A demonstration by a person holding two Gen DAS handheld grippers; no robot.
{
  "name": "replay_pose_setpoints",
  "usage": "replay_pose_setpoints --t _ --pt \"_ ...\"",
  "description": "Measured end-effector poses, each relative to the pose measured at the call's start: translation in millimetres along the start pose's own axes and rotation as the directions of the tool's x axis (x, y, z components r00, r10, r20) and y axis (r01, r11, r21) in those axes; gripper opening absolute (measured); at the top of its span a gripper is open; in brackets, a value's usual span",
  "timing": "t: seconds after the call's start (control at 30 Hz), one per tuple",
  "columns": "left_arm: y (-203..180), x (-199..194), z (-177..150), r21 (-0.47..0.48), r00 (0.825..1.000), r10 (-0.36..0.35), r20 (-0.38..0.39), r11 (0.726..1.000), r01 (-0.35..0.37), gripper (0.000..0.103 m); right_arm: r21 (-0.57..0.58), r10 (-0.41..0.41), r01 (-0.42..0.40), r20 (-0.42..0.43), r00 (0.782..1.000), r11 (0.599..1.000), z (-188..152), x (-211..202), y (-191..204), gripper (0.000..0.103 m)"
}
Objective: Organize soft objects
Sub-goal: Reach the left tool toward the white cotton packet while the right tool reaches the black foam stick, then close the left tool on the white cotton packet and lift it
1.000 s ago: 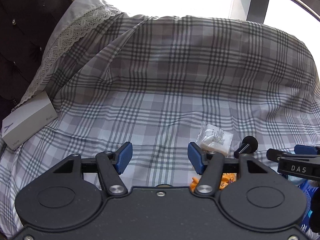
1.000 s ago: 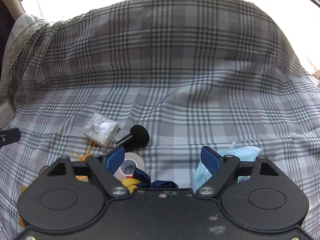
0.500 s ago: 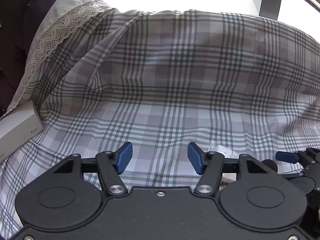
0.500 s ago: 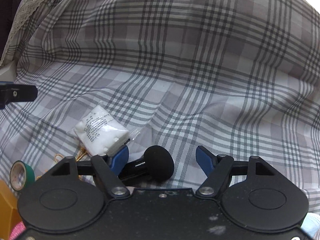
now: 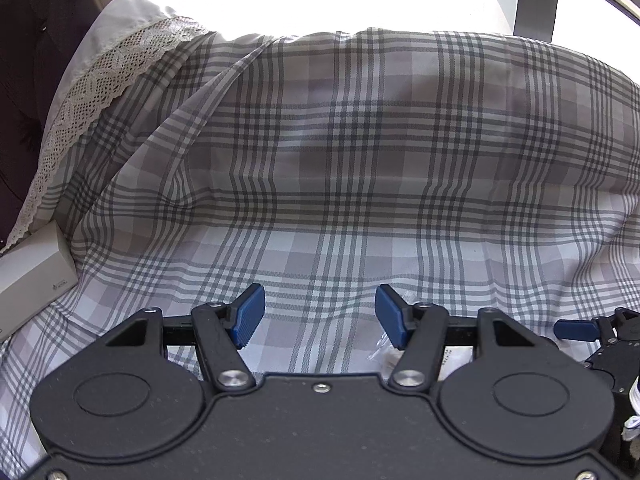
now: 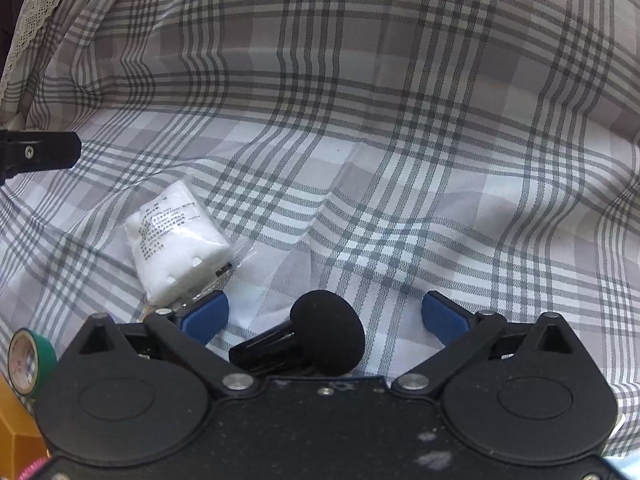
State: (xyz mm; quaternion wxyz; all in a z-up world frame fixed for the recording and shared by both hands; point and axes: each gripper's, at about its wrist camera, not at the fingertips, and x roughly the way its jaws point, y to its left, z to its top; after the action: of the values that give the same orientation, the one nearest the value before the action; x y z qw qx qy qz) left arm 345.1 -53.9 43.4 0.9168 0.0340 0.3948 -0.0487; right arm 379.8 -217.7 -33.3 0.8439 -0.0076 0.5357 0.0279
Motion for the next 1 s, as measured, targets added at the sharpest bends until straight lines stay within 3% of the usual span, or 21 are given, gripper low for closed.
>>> replay_pose_setpoints --t 0.13,0.33,0.53,0.63,0.7,0.8,0.97,1.0 --pt "-5 8 2 0.05 0.999 -0.023 -0.037 0.998 0.024 0.058 0.004 -0.004 0.004 0.005 1.0 1.0 0 0 0 0.103" --pt "-12 27 -1 0.037 0.99 -0.059 -0.125 0.997 0.064 0.058 0.013 0.007 -0.007 0.022 1.0 1.0 -2 -4 -2 0.102" --pt "-22 39 -4 0.05 0.983 -0.08 -0.165 0.995 0.089 0.058 0.032 0.017 -0.019 0.068 0.998 0.999 -6 -13 -6 0.076" --pt "-26 43 -2 0.059 0.982 -0.08 -0.169 0.994 0.091 0.058 0.07 0.036 -0.043 0.093 0.995 0.997 -7 -18 -14 0.057" --pt "-28 45 -1 0.062 0.98 -0.096 -0.172 0.992 0.108 0.058 0.114 0.073 -0.085 0.107 0.992 0.99 -8 -21 -23 0.035" --pt "-31 44 0 0.076 0.98 -0.106 -0.166 0.99 0.12 0.058 0.169 0.12 -0.139 0.117 0.986 0.976 -8 -19 -36 0.025" --pt "-32 45 -1 0.096 0.979 -0.118 -0.163 0.986 0.135 0.058 0.176 0.142 -0.164 0.134 0.981 0.971 -8 -20 -38 0.027" --pt "-31 44 -1 0.1 0.978 -0.125 -0.165 0.985 0.143 0.058 0.166 0.147 -0.168 0.135 0.98 0.972 -8 -21 -37 0.033"
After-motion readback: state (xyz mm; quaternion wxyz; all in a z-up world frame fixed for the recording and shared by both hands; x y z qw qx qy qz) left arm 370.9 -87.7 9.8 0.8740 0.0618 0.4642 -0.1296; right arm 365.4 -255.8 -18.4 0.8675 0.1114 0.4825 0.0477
